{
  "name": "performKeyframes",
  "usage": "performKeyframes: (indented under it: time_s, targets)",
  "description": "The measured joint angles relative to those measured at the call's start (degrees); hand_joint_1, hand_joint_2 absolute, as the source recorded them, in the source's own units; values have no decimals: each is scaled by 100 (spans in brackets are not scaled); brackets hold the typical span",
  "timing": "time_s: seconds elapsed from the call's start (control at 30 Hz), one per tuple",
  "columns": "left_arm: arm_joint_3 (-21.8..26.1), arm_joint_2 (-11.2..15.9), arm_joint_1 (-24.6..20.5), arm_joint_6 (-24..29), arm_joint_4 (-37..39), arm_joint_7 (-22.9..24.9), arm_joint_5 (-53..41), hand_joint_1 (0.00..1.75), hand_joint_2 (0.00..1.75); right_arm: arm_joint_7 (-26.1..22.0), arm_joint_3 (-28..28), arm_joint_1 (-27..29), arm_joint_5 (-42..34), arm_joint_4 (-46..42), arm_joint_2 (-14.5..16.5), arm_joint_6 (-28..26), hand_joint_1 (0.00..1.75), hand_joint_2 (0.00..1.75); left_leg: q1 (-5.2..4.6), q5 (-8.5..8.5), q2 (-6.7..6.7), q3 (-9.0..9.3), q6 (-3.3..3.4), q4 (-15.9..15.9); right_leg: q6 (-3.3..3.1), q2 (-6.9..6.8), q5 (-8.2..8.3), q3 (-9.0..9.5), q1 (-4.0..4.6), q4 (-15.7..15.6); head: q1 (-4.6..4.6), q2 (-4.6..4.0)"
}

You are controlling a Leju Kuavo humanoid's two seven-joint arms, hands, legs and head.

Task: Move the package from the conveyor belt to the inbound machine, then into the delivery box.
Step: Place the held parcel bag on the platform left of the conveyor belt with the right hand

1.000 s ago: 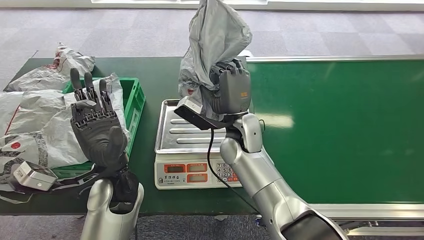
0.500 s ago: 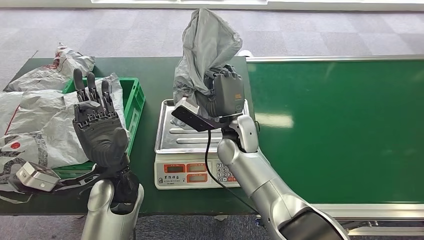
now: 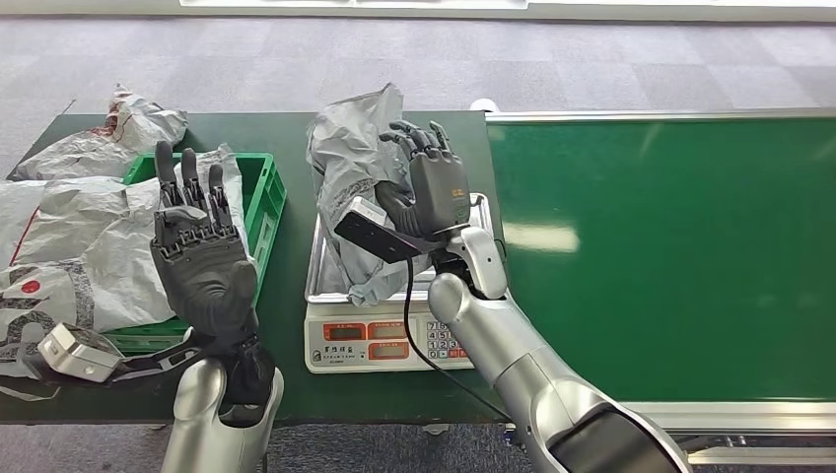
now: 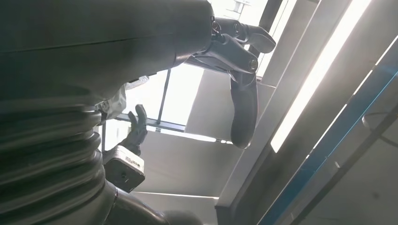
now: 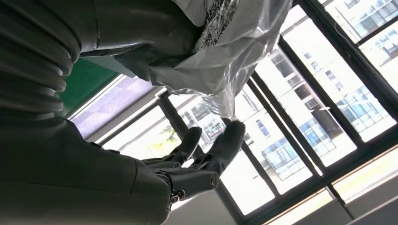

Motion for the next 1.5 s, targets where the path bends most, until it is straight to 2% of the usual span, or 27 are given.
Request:
performKeyframes:
  time_s: [0.43, 0.67, 0.77, 0.8, 0.9, 0.97, 1.07, 1.2, 1.3, 1.37, 1.5]
  targets:
    - [83, 6, 73, 40, -72, -2, -108, 0, 175, 233, 113, -134, -19, 154, 0, 162, 0, 175, 0, 0, -1, -1, 0, 0, 0, 0, 0, 0, 0, 0, 0, 0]
    - [148, 15, 180, 131, -230, -2, -163, 0, 175, 1073, 259, -240, 401, 222, 0, -16, 0, 175, 0, 0, -1, -2, 0, 0, 0, 0, 0, -1, 0, 0, 0, 0]
    - [157, 23, 224, 140, -284, -2, -184, 0, 175, 1296, 277, -266, 537, 221, 0, -29, 0, 44, 0, 0, 0, -1, 0, 0, 0, 0, 0, -1, 0, 0, 0, 0]
    - [163, 25, 234, 145, -296, -2, -185, 0, 175, 1329, 280, -268, 560, 219, 0, -34, 0, 44, 0, 0, 0, -1, 0, 0, 0, 0, 0, -1, 0, 0, 0, 0]
    - [178, 27, 254, 187, -317, -2, -181, 0, 175, 1240, 268, -200, 679, 62, -3, -373, 0, 175, 0, 0, -1, 0, 0, 0, 0, -1, 0, -2, 0, 0, 0, 0]
    - [180, 30, 268, 247, -319, -2, -147, 0, 175, 870, 157, 26, 865, -467, -7, -746, 0, 175, 0, 0, -1, -1, 0, 1, 0, -2, 0, -5, 0, 0, 0, 0]
    - [179, 37, 282, 357, -302, -1, -71, 0, 175, 101, -211, 495, 869, -1698, -1, -921, 0, 175, 0, -1, -11, -5, 0, 1, -1, -12, -4, -7, 0, -2, 0, 0]
    - [158, 57, 270, 614, -234, 9, -119, 0, 175, -805, -758, 1140, 339, -3593, -2, -943, 0, 175, -1, -3, -30, -12, 2, 2, -1, -29, -11, -9, -3, -3, 1, 0]
    - [129, 78, 220, 1006, -114, 80, -418, 0, 175, -1397, -1102, 1518, -214, -4800, -2, -941, 0, 175, -2, -6, -29, -11, 5, 2, 0, -30, -12, -8, -7, -4, 1, 0]
    - [124, 96, 181, 1190, -8, 122, -580, 0, 175, -1603, -1281, 1713, -418, -5406, -2, -939, 0, 175, -2, -7, -23, -10, 5, 2, 1, -25, -11, -8, -7, -4, 1, 0]
    - [99, 117, 117, 1276, 130, 137, -669, 0, 175, -1683, -1439, 1943, -505, -6125, -2, -927, 0, 175, -5, -7, -15, -5, 4, 2, 1, -19, -10, -8, -6, -4, 1, 0]
